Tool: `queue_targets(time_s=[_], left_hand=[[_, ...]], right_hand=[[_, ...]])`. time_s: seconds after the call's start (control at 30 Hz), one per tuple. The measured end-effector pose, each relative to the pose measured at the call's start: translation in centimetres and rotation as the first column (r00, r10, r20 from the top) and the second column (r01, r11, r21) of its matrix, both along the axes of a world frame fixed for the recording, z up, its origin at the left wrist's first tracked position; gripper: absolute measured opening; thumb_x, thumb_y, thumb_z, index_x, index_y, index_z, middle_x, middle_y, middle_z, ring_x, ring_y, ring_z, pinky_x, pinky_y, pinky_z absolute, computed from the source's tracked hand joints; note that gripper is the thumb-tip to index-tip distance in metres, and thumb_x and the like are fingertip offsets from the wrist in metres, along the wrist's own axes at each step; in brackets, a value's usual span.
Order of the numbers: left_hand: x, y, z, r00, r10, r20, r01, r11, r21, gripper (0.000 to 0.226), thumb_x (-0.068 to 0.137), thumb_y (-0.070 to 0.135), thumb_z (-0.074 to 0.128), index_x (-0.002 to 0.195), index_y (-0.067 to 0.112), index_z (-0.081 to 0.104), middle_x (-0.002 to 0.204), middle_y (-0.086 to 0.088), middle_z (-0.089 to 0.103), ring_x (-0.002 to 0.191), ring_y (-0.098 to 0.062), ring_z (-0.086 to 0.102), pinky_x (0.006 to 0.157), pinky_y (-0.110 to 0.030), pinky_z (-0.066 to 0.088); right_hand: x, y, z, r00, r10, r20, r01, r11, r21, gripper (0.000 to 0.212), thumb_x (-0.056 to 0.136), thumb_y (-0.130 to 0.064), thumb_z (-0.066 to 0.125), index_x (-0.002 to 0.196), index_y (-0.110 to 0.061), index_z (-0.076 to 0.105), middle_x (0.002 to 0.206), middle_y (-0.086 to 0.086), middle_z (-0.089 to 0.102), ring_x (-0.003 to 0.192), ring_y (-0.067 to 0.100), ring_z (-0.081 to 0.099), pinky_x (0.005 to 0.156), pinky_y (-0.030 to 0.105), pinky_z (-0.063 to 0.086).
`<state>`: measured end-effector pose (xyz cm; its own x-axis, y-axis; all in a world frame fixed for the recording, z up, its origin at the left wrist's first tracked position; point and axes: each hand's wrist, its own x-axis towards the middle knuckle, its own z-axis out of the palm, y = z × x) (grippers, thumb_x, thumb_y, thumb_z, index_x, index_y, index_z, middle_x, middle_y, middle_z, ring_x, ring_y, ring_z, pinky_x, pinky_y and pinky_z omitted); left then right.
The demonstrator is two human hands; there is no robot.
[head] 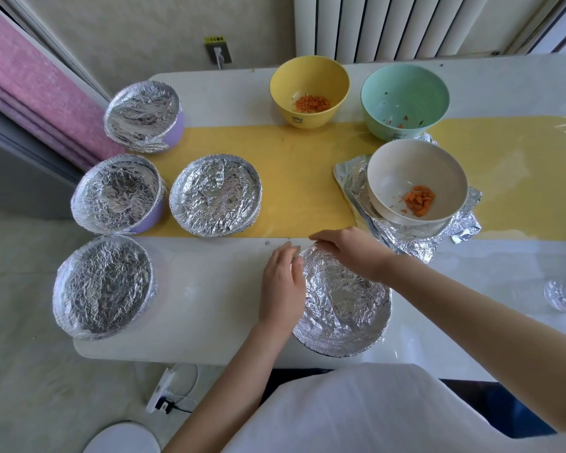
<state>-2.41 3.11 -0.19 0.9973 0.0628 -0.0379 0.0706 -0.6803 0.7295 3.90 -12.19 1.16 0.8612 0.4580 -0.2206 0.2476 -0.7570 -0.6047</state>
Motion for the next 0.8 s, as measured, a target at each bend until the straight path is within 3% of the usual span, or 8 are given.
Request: queue_targets(time_s=[0.07,0.2,0.47,0.57,0.67,0.8], left_hand=[[0.1,0.0,0.1,1.0,-0.005,-0.026,0.006,1.0,0.011,0.027,0.097,0.008,0.042,0.117,0.006,0.06,0.106,-0.012,0.067,0.096,-0.028,0.061,0.082,-0.034,0.047],[0.1,-0.3,0.2,0.999,0.035,0.032,-0.037,0.998,0.042,0.024,0.093,0.002,0.047,0.109,0.004,0.065,0.092,-0.016,0.07,0.081,-0.035,0.064,0.066,-0.035,0.045],[0.1,-0.3,0.0,0.999,0.033,0.038,-0.034,0.999,0.042,0.021,0.096,0.007,0.045,0.11,0.003,0.061,0.092,-0.014,0.07,0.081,-0.031,0.063,0.065,-0.03,0.041],[0.0,-0.3,0.0,0.999,0.04,0.025,-0.041,0.999,0.027,0.012,0.096,0.009,0.046,0.098,0.001,0.055,0.081,-0.014,0.066,0.071,-0.033,0.059,0.056,-0.029,0.031],[-0.1,-0.2,0.2,0.999,0.04,0.011,-0.041,0.999,0.028,0.009,0.096,0.007,0.046,0.095,0.0,0.052,0.079,-0.016,0.065,0.069,-0.034,0.058,0.056,-0.031,0.03],[0.0,-0.2,0.1,0.999,0.04,0.021,-0.041,0.999,0.034,0.009,0.096,0.007,0.046,0.095,0.001,0.052,0.079,-0.015,0.066,0.07,-0.034,0.061,0.055,-0.031,0.033]], right_hand=[[0.0,0.0,0.0,1.0,-0.005,0.009,0.005,1.0,0.001,0.036,0.099,-0.022,0.046,0.133,-0.012,0.051,0.112,0.009,0.068,0.095,0.024,0.065,0.07,0.019,0.037],[-0.1,-0.3,-0.3,0.998,0.036,0.045,-0.036,0.999,0.002,0.026,0.097,-0.017,0.049,0.117,-0.011,0.065,0.103,0.007,0.071,0.089,0.025,0.066,0.073,0.024,0.044],[0.0,-0.1,-0.6,0.996,0.076,0.038,-0.073,0.995,-0.066,0.027,0.099,-0.026,0.043,0.118,-0.016,0.061,0.102,0.006,0.071,0.087,0.025,0.066,0.074,0.042,0.053],[0.1,0.7,-0.3,0.996,0.081,0.031,-0.077,0.991,-0.107,0.024,0.099,-0.025,0.043,0.113,-0.02,0.062,0.094,0.007,0.07,0.082,0.028,0.065,0.069,0.041,0.052],[0.2,1.2,0.1,0.99,0.117,0.084,-0.095,0.969,-0.229,0.023,0.097,-0.016,0.043,0.11,-0.019,0.063,0.088,0.007,0.069,0.074,0.027,0.062,0.059,0.031,0.046],[-0.2,2.1,0.7,0.972,0.186,0.146,-0.116,0.913,-0.391,0.031,0.093,-0.006,0.039,0.116,-0.02,0.055,0.097,0.001,0.066,0.078,0.023,0.062,0.06,0.029,0.045]])
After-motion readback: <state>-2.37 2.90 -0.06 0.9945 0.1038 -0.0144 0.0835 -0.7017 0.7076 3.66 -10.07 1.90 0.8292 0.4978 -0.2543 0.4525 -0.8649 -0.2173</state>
